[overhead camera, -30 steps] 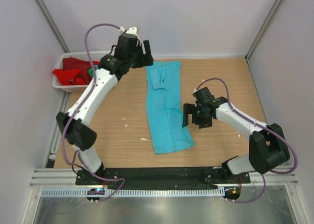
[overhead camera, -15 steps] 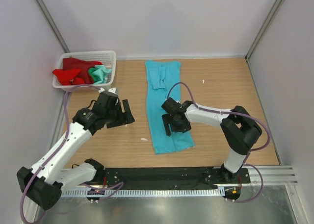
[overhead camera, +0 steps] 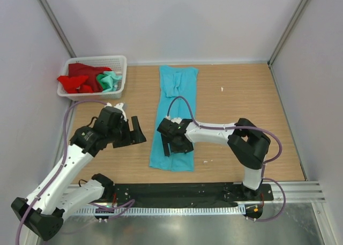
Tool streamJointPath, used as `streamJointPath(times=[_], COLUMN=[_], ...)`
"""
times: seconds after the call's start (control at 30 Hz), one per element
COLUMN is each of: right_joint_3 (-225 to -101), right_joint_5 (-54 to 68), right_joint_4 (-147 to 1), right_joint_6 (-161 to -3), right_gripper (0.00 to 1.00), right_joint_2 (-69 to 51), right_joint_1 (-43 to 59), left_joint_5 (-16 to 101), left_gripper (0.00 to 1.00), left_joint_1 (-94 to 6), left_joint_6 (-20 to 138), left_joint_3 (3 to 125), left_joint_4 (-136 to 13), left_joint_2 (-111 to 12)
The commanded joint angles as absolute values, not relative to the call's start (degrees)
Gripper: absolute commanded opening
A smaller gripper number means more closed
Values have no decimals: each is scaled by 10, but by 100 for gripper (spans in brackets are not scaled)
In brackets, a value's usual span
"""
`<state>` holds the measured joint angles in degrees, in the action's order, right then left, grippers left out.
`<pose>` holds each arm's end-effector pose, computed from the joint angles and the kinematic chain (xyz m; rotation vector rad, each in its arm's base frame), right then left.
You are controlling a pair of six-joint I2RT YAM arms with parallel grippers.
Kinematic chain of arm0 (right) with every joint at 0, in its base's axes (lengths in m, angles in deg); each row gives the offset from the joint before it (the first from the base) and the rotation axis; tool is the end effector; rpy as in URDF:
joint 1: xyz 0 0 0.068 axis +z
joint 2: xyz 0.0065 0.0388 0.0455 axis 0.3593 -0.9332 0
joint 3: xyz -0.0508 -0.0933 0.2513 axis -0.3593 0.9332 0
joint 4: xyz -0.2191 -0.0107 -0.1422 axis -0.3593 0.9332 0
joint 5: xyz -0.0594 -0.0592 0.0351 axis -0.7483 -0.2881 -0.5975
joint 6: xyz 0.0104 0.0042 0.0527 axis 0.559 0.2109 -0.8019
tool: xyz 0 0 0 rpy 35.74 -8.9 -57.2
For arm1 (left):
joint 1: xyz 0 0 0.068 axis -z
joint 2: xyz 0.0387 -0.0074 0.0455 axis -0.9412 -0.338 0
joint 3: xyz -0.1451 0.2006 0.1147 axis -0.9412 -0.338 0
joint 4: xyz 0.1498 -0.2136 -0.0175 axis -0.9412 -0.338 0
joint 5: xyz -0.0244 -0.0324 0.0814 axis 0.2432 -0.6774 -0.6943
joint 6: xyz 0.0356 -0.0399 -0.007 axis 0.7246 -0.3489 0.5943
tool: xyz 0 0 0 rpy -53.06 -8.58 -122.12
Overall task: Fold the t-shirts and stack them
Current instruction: Fold the tshirt
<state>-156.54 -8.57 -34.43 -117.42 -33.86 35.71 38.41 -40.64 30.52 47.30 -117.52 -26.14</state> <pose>0.1968 0.2908 0.1627 -0.3412 2.8521 0.1279 0.1448 -0.0852 0.3115 -0.1951 2.5397 -0.5978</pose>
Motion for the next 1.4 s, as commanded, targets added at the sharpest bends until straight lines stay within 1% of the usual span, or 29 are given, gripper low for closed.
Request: streamJointPath(times=[0.0,0.1,0.2,0.23,0.33,0.37,0.43,0.47,0.5,0.57,0.6,0.63,0.67,0.77,0.8,0.9,1.13,1.37], right_joint_3=[-1563,-1566,-1565,-1560,-1505,-1485,-1409,-1384,-1340,-1300,-1269,-1252,-1218,-1167,-1141,-1108,-1109,-1109], right_joint_5=[-70,-94,-109,-117,-103,-98,-68,-60,-54,-42,-45,-46,-45,-32,-22,13,35,36], right_joint_4=[-348,-330,-313,-310,-333,-354,-392,-427,-445,-490,-499,-510,-536,-600,-613,-654,-676,-654], right_joint_6=[-1280,-1292,-1298,-1302,-1311,-1313,-1320,-1324,-1330,-1345,-1352,-1366,-1373,-1399,-1403,-1408,-1392,-1402], right_gripper=[85,88,91,91,90,90,84,81,75,66,62,60,60,60,61,61,61,59], right_joint_2=[-328,-280,-232,-192,-132,-94,-62,-31,-20,16,30,41,67,97,103,107,40,32], right_joint_1=[369,369,369,369,369,369,369,368,368,367,367,366,365,355,352,343,341,340], left_joint_5=[419,466,481,485,499,510,524,539,542,559,560,563,567,581,575,567,563,542], left_gripper=[82,81,78,77,71,69,65,61,59,53,53,52,52,54,58,62,64,63], left_joint_1=[-407,-407,-409,-410,-415,-419,-424,-431,-434,-448,-452,-456,-465,-472,-472,-473,-472,-459], left_joint_6=[317,321,324,324,314,312,305,305,306,309,310,307,304,293,294,296,276,249], left_joint_3=[457,448,440,434,417,400,383,367,362,352,343,337,335,336,337,336,293,266], left_joint_4=[-1200,-1206,-1202,-1196,-1161,-1149,-1113,-1103,-1087,-1071,-1054,-1045,-1035,-1018,-1013,-1002,-964,-958], left_joint_2=[-245,-260,-276,-287,-316,-324,-348,-374,-386,-418,-426,-436,-452,-476,-488,-501,-520,-506])
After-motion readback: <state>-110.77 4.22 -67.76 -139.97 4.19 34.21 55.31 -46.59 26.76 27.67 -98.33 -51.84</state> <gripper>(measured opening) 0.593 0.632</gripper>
